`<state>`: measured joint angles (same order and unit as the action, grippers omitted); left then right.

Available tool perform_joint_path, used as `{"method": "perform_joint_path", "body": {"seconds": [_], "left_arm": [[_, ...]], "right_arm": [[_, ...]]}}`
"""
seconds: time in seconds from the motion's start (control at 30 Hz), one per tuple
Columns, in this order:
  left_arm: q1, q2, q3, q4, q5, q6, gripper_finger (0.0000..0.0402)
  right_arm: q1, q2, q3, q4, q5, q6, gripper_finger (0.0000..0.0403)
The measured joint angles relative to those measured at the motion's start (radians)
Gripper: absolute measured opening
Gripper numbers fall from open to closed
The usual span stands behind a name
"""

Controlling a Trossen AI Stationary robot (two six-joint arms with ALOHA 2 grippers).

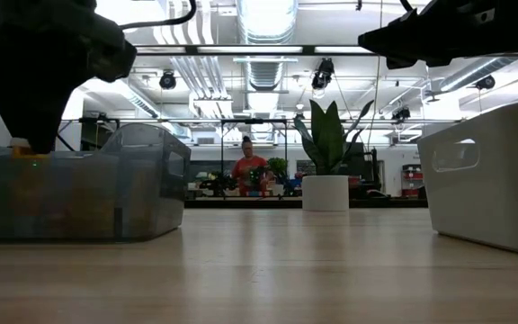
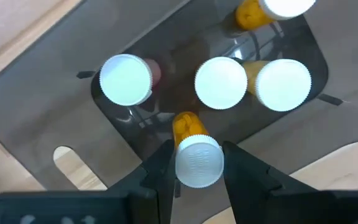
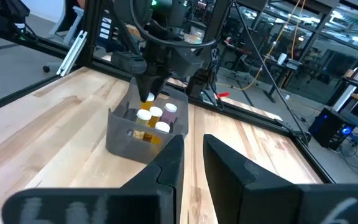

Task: Pick and place medicine bottles into bin by pill shape (circle, oval)
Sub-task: Put the orange tablet bottle into the black bin, then return to Home Position

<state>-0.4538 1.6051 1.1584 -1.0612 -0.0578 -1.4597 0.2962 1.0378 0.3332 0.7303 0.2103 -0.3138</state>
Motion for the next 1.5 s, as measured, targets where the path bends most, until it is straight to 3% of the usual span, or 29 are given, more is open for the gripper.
{"method": "perform_joint_path", "body": {"seconds": [0.3, 0.73, 1.1, 1.23, 1.33, 1.4, 1.5], "left_arm": [[0.000, 0.001, 0.000, 0.003, 0.002, 0.000, 0.0127], [0.000, -0.003, 0.000, -0.004, 0.003, 0.000, 0.0132], [0.000, -0.129, 0.017, 0.000, -0.023, 0.093, 0.0132], [-0.013, -0.200, 0.014, 0.096, -0.209, 0.326, 0.0132], [-0.008, -0.255, -0.028, 0.339, -0.337, 0.735, 0.0128], [0.023, -0.283, -0.072, 0.592, -0.304, 1.078, 0.0118], [0.075, -0.340, -0.143, 0.876, -0.131, 1.473, 0.0094]], "right_arm": [[0.000, 0.000, 0.000, -0.001, 0.000, 0.000, 0.0052], [0.000, 0.000, 0.000, -0.001, 0.000, 0.000, 0.0052], [0.000, -0.001, 0.000, 0.011, 0.000, -0.016, 0.0052], [0.000, -0.002, 0.000, 0.020, -0.023, -0.028, 0.0052], [-0.023, 0.001, -0.001, 0.070, -0.113, -0.036, 0.0052], [-0.044, 0.002, -0.001, 0.101, -0.140, -0.038, 0.0052], [-0.073, -0.003, -0.001, 0.140, -0.140, -0.070, 0.0052]]}}
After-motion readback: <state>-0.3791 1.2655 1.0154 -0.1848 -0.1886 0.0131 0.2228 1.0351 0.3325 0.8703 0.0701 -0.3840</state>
